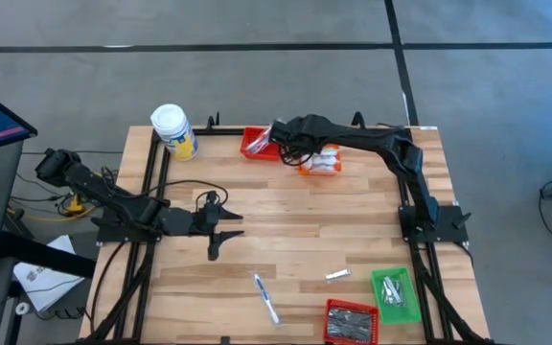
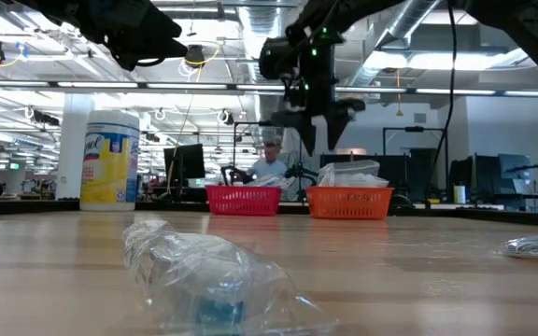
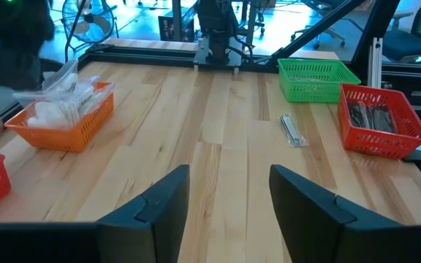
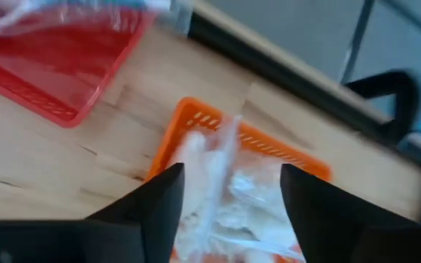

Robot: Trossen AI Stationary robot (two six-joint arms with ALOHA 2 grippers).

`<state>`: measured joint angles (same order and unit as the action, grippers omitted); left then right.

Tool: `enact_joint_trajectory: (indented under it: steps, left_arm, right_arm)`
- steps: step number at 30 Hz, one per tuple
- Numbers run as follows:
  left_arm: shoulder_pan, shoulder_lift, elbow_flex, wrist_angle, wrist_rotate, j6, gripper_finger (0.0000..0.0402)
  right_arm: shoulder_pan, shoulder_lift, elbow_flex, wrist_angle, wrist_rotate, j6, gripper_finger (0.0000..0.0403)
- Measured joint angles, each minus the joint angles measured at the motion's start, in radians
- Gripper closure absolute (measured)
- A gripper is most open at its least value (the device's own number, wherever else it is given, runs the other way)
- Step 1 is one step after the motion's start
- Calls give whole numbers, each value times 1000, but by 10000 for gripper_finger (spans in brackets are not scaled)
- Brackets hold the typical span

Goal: Pick & Place Travel size toiletries
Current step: Put the blue toothbrush into the top red bin

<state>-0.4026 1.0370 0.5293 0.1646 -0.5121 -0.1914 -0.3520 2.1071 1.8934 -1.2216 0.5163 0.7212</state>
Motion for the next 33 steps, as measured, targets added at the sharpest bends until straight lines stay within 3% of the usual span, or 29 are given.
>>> enact_joint_trajectory:
  steps: [4, 11, 23, 30, 33]
  left_arm:
    - [0, 0, 0, 0, 0, 0, 220]
    - [0, 0, 0, 0, 1, 0, 220]
    - [0, 0, 0, -6, 3, 1, 220]
    - [0, 0, 0, -6, 39, 9, 220]
    - [0, 0, 0, -6, 58, 12, 220]
  right_arm:
    - [32, -1, 104, -59, 62, -53, 167]
    - [135, -1, 240, -119, 64, -158, 163]
    - [411, -1, 254, -224, 129, -156, 163]
    - [647, -1, 254, -292, 341, -205, 163]
    - [712, -2, 242, -349, 391, -331, 163]
